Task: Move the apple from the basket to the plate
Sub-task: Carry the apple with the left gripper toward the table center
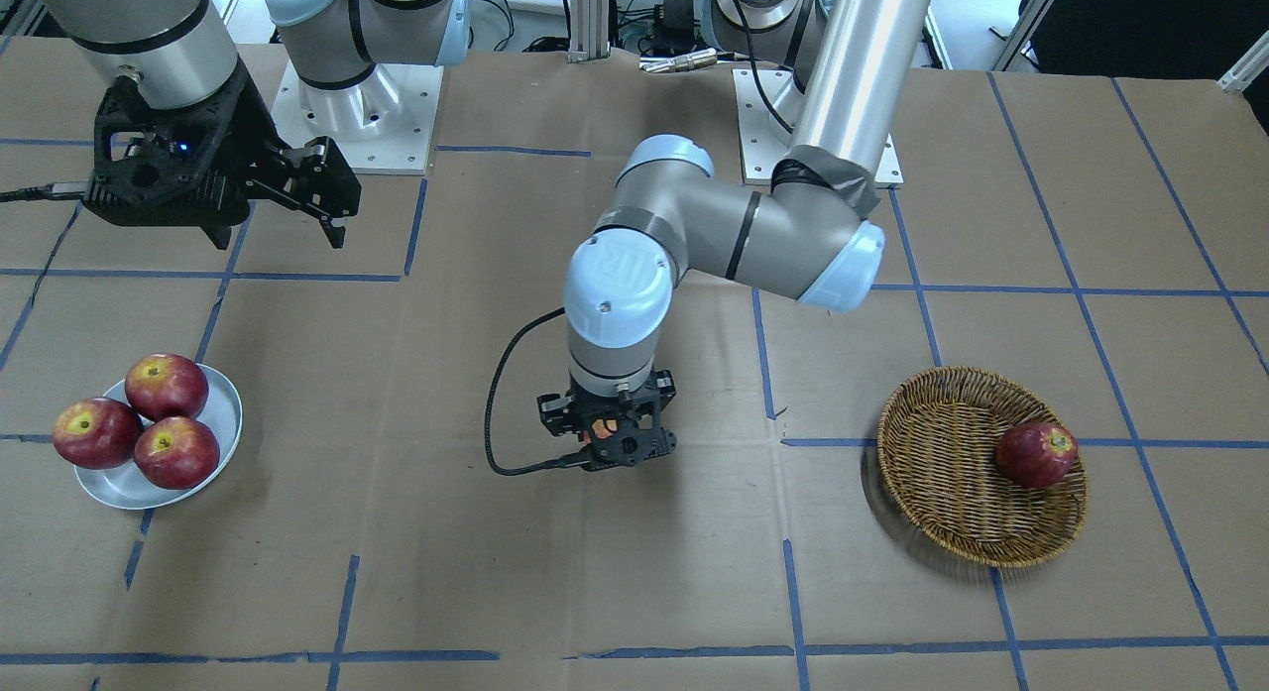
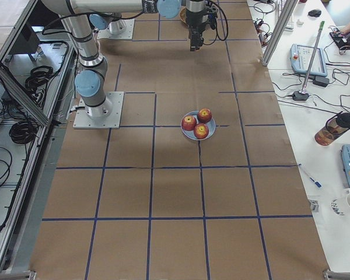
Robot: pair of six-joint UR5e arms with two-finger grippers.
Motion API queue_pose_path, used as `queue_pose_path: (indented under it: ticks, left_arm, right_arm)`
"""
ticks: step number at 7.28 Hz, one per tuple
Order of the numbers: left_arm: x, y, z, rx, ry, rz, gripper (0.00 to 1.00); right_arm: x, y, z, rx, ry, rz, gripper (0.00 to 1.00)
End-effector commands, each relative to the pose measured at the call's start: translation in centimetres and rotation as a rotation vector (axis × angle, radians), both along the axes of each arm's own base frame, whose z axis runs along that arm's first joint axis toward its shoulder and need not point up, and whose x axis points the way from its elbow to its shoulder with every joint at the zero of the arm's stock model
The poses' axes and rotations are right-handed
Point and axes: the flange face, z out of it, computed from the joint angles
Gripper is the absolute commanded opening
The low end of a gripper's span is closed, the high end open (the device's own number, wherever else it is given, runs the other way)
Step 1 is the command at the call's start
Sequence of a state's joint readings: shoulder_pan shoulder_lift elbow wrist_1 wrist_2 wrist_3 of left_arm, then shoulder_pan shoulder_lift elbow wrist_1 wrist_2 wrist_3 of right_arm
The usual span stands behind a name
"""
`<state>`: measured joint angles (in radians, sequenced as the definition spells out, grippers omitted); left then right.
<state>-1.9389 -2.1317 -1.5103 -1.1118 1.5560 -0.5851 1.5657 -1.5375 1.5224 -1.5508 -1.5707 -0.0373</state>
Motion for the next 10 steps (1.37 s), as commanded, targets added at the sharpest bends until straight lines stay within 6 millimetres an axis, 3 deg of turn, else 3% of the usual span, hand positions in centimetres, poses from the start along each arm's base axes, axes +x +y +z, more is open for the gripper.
queue_pose_path:
  ticks: [1,8,10]
  left_arm:
    - [-3.8,0.0,-2.9,0.006,-0.011,-0.030,0.58]
    - [-2.7,0.5,-3.8,0.026,-0.022,-0.058,0.60]
    - [-2.7,0.5,-4.0,0.028,-0.021,-0.058,0.66]
  right_arm:
    - [0.0,0.0,0.1,-0.002,-0.001,0.001,1.00]
    - [0.0,0.1,0.0,0.000,-0.001,0.002,1.00]
    - [0.0,0.0,0.1,-0.002,0.000,0.002,1.00]
